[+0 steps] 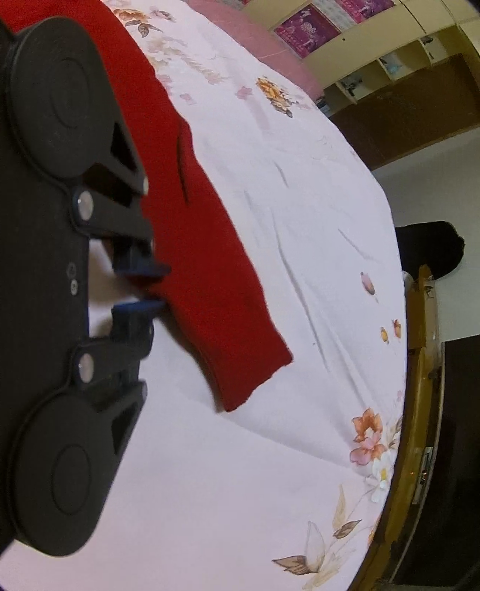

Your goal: Fold small clothes

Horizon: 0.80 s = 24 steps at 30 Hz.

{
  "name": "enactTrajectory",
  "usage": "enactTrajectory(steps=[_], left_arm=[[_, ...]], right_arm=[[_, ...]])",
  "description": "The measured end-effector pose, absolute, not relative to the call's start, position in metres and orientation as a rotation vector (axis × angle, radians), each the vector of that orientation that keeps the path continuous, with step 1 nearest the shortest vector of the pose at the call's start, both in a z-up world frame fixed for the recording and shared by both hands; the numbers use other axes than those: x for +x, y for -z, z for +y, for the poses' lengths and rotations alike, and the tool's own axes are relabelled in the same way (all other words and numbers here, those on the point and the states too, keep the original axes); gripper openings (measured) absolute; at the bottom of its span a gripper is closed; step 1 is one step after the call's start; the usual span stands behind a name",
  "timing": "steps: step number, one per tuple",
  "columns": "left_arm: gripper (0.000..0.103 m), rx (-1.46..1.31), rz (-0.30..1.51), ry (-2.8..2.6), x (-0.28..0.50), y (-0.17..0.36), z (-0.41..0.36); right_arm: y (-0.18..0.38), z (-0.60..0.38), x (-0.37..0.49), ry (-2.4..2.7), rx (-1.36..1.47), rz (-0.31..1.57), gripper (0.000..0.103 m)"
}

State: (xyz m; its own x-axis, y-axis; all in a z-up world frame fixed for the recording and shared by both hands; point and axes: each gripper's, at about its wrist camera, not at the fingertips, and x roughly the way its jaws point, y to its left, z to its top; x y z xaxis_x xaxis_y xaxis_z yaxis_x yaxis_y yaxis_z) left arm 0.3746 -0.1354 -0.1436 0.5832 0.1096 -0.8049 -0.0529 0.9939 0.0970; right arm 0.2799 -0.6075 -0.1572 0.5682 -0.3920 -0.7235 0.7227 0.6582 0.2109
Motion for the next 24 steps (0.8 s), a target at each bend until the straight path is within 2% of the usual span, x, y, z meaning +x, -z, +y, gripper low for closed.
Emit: enactTrajectory(steps=[6, 11, 15, 18, 19, 20, 24], left_arm=[[0.103, 0.016, 0.925, -0.089, 0.376, 0.137, -0.117], [0.103, -0.081, 0.913, -0.103, 0.377, 0.127, -0.088], [0.103, -0.105, 0.874, -0.142, 0.372, 0.119, -0.065], [0.103, -0.143, 0.866, -0.136, 0.370, 0.120, -0.049], [0.103, -0.163, 0.874, -0.118, 0.371, 0.121, -0.045], [0.103, -0.186, 0.890, -0.096, 0.371, 0.124, -0.042], [0.103, -0.239, 0.910, -0.001, 0.371, 0.132, -0.047]], right_arm=[[0.121, -0.554, 0.298, 0.505, 0.414, 0.576, 0.004], [0.092, -0.453, 0.333, 0.182, 0.298, 0.542, 0.004], [0.098, -0.363, 0.356, -0.095, 0.279, 0.602, 0.004], [0.124, -0.306, 0.371, -0.243, 0.246, 0.698, 0.006], [0.137, -0.291, 0.377, -0.281, 0.232, 0.740, 0.014], [0.145, -0.281, 0.381, -0.298, 0.214, 0.774, 0.026], [0.148, -0.272, 0.378, -0.316, 0.192, 0.804, 0.039]])
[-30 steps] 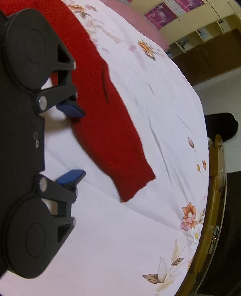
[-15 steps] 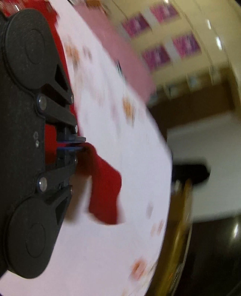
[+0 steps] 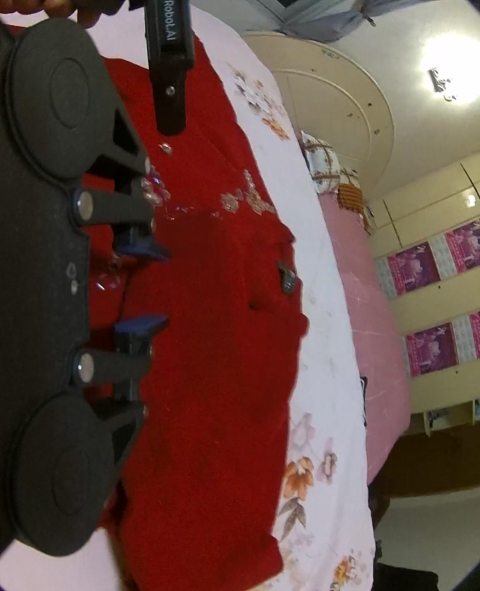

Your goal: Fold small clothes

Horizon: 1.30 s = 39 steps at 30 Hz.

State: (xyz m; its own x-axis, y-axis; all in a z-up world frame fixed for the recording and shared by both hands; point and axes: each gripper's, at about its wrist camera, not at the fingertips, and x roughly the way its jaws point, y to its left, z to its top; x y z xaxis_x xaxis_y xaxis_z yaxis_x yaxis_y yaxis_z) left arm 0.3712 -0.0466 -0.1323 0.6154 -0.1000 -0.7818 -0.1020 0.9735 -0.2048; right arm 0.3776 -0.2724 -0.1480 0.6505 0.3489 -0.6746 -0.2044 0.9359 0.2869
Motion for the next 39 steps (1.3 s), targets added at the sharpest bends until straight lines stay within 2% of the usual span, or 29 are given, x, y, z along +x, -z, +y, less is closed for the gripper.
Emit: enactTrajectory(steps=[5, 9, 10, 11, 12, 21, 22, 23, 25, 27, 28, 39], left_arm=[[0.103, -0.299, 0.917, 0.141, 0.380, 0.144, -0.073], [0.102, -0.372, 0.950, 0.181, 0.391, 0.159, -0.090], [0.091, -0.397, 0.955, 0.183, 0.393, 0.162, -0.091], [0.072, -0.424, 0.960, 0.194, 0.395, 0.166, -0.093], [0.068, -0.451, 0.977, 0.205, 0.399, 0.171, -0.095], [0.066, -0.579, 0.892, 0.126, 0.402, 0.180, -0.100], [0.053, -0.583, 0.883, 0.115, 0.402, 0.180, -0.101], [0.031, -0.598, 0.864, 0.138, 0.401, 0.182, -0.100], [0.018, -0.601, 0.886, 0.127, 0.405, 0.188, -0.102], [0.015, -0.577, 0.880, 0.118, 0.405, 0.189, -0.104], [0.005, -0.562, 0.879, 0.111, 0.405, 0.188, -0.103], [0.005, -0.550, 0.652, 0.013, 0.395, 0.132, -0.029]], right_arm=[[0.124, -0.308, 0.353, -0.221, 0.141, 0.702, 0.060], [0.125, -0.337, 0.339, -0.142, 0.116, 0.685, 0.061], [0.128, -0.339, 0.334, -0.127, 0.118, 0.686, 0.061], [0.130, -0.344, 0.331, -0.114, 0.124, 0.689, 0.061], [0.131, -0.349, 0.327, -0.103, 0.129, 0.691, 0.061], [0.150, -0.381, 0.311, 0.005, 0.164, 0.729, 0.061], [0.152, -0.383, 0.311, 0.011, 0.168, 0.733, 0.061], [0.152, -0.384, 0.311, 0.018, 0.172, 0.734, 0.061], [0.154, -0.385, 0.312, 0.024, 0.171, 0.737, 0.061], [0.154, -0.387, 0.311, 0.026, 0.175, 0.737, 0.061], [0.154, -0.387, 0.312, 0.028, 0.173, 0.738, 0.061], [0.157, -0.381, 0.329, 0.061, 0.099, 0.728, 0.062]])
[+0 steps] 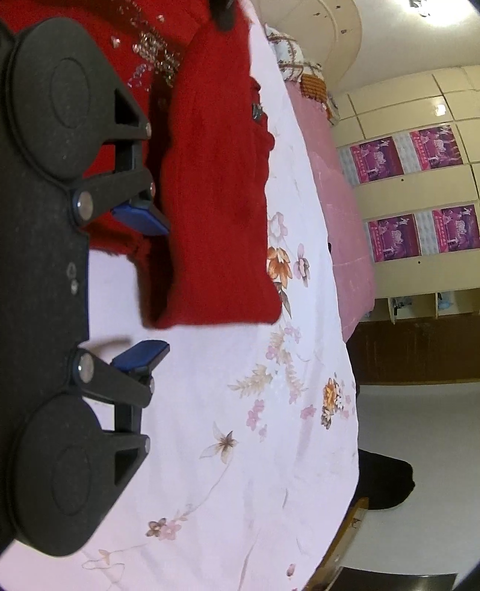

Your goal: Fold small clothes

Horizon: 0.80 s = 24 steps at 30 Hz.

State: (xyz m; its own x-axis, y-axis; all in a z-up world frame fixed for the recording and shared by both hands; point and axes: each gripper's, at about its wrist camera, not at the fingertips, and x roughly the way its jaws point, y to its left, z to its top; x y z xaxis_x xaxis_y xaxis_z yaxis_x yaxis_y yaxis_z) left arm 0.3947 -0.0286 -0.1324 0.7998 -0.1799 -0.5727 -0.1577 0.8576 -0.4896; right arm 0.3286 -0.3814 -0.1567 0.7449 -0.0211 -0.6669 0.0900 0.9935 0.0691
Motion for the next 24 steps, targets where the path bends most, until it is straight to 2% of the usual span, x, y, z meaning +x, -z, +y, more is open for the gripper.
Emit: enactTrajectory(steps=[7, 9, 10, 14, 18, 19, 20, 24], left_arm=[[0.005, -0.542, 0.668, -0.143, 0.389, 0.151, 0.024], [0.005, -0.525, 0.695, -0.168, 0.388, 0.162, 0.028], [0.005, -0.518, 0.706, -0.183, 0.388, 0.168, 0.029], [0.005, -0.493, 0.774, -0.212, 0.392, 0.193, 0.034], [0.005, -0.406, 0.772, -0.231, 0.385, 0.177, 0.029], [0.005, -0.403, 0.763, -0.239, 0.379, 0.170, 0.032], [0.005, -0.403, 0.756, -0.241, 0.374, 0.165, 0.036], [0.005, -0.379, 0.730, -0.226, 0.363, 0.149, 0.043]], right_arm=[[0.168, -0.360, 0.350, 0.009, 0.071, 0.771, 0.057], [0.170, -0.355, 0.352, -0.003, 0.067, 0.776, 0.033], [0.172, -0.354, 0.354, 0.000, 0.064, 0.791, 0.008], [0.179, -0.365, 0.352, 0.062, 0.099, 0.805, 0.008], [0.178, -0.368, 0.347, 0.035, 0.095, 0.845, 0.009], [0.175, -0.370, 0.344, 0.022, 0.096, 0.857, 0.013], [0.171, -0.372, 0.340, 0.020, 0.109, 0.855, 0.025], [0.149, -0.379, 0.326, -0.006, 0.171, 0.779, 0.028]])
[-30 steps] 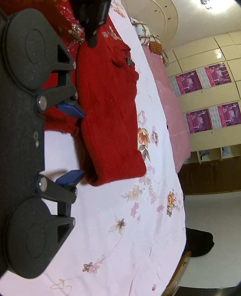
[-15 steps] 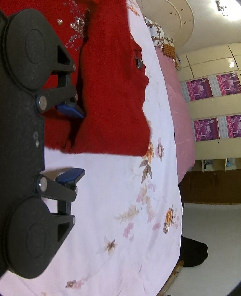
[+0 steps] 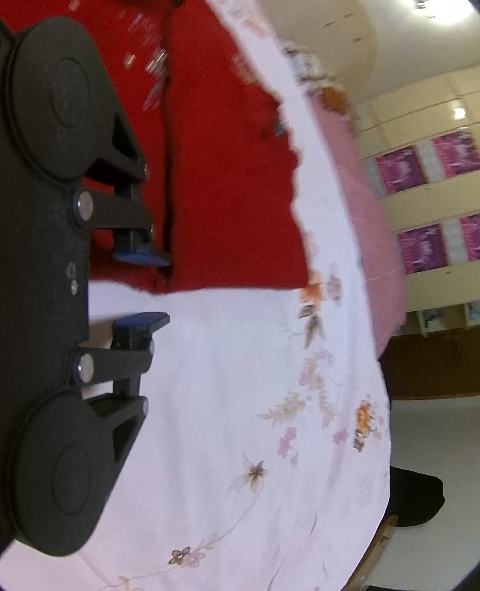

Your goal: Fold small clothes

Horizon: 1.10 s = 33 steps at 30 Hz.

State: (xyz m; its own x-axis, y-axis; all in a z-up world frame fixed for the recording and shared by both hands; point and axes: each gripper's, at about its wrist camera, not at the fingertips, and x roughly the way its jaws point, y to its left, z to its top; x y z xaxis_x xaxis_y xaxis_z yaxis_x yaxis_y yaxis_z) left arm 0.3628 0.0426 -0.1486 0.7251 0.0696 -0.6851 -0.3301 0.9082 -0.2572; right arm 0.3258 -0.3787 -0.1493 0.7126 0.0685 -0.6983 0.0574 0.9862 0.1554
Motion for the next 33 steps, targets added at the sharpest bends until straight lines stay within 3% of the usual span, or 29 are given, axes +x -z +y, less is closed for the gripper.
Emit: enactTrajectory(steps=[8, 13, 22, 30, 31, 33], left_arm=[[0.005, -0.329, 0.792, -0.122, 0.404, 0.165, 0.002], [0.005, -0.306, 0.784, -0.199, 0.411, 0.185, 0.020], [0.006, -0.267, 0.821, -0.205, 0.412, 0.180, 0.012], [0.007, -0.276, 0.861, -0.192, 0.400, 0.171, 0.022], [0.009, -0.290, 0.869, -0.195, 0.395, 0.168, 0.027], [0.037, -0.309, 0.881, -0.223, 0.384, 0.164, 0.038]], right_arm=[[0.156, -0.340, 0.398, -0.065, 0.083, 0.772, 0.025], [0.179, -0.327, 0.422, -0.039, -0.038, 0.796, 0.026], [0.168, -0.317, 0.398, -0.067, -0.054, 0.719, 0.031], [0.181, -0.330, 0.392, 0.004, -0.082, 0.791, 0.034], [0.176, -0.328, 0.390, 0.009, -0.059, 0.796, 0.035], [0.164, -0.323, 0.383, -0.031, 0.023, 0.775, 0.036]])
